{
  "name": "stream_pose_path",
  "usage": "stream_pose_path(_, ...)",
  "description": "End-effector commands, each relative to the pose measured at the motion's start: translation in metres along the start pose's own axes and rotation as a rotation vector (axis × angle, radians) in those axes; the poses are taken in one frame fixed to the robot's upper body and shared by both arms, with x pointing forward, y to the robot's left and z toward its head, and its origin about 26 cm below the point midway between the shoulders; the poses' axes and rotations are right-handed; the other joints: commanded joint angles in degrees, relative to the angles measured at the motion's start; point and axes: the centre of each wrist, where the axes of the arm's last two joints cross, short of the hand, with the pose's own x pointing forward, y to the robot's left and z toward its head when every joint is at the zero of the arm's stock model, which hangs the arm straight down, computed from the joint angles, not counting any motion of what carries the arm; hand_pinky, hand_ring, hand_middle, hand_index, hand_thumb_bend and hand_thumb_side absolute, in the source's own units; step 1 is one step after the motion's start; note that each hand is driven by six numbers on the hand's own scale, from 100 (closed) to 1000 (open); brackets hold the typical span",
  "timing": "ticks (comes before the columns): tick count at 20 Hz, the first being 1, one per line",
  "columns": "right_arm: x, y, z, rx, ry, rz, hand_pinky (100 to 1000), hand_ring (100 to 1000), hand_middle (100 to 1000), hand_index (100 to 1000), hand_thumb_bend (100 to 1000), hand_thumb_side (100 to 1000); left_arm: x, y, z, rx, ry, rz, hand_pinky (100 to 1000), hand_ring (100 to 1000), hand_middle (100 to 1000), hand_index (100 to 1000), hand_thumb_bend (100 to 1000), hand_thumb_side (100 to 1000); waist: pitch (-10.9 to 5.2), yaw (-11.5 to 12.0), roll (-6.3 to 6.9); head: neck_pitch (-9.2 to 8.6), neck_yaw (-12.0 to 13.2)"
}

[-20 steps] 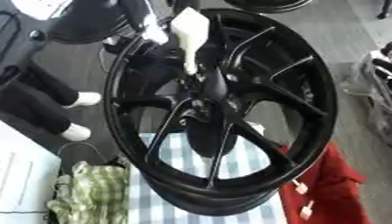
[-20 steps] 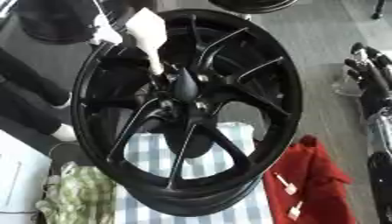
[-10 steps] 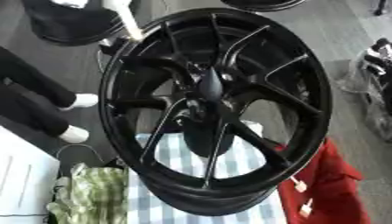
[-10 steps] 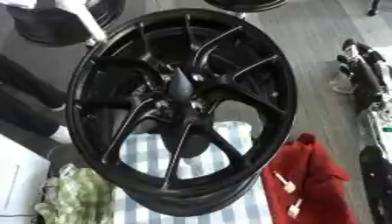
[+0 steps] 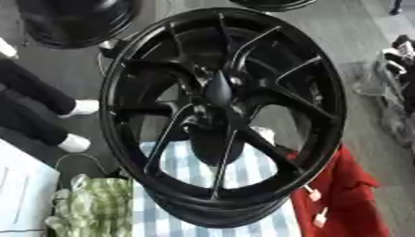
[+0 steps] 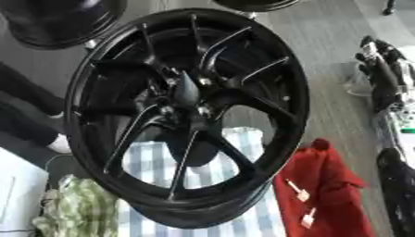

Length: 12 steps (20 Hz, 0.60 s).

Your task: Pull the pin out of the wheel hub.

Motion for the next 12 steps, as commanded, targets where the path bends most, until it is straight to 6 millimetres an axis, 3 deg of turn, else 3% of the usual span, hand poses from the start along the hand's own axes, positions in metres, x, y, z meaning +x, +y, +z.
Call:
stream_pose_path(1, 0.019, -0.006, -0.007, -0.006, -0.062, 0.01, 929, 838, 817, 799, 165, 467, -0.006, 0.01, 0.024, 0.092, 0.032, -0.003, 653, 597, 492, 279, 100, 100, -0.67, 0.2, -0.32, 0.32, 0.5)
stream_pose_path(9, 0.024, -0.007, -0.006, -0.03, -0.092, -0.004, 929, 838, 816, 799, 160, 461, -0.032, -0.039, 0.024, 0.102, 0.081, 0.114, 646, 599, 500, 298, 100, 100, -0.58, 0.7, -1.2, 0.32, 1.4)
stream_pose_path(11, 0.024, -0.007, -0.005, -0.032, -0.092, -0.006, 929, 839, 816, 799, 160, 461, -0.035, -0.05, 0.021, 0.097, 0.07, 0.151, 656, 613, 521, 368, 100, 100, -0.59, 0.7, -1.4, 0.32, 1.4)
stream_pose_path(12, 0.023, -0.007, -0.005, -0.032, -0.092, -0.007, 929, 838, 816, 799, 164, 459, -0.037, -0.055, 0.02, 0.091, 0.064, 0.168, 689, 656, 570, 492, 100, 100, -0.58, 0.7, -1.51, 0.32, 1.4)
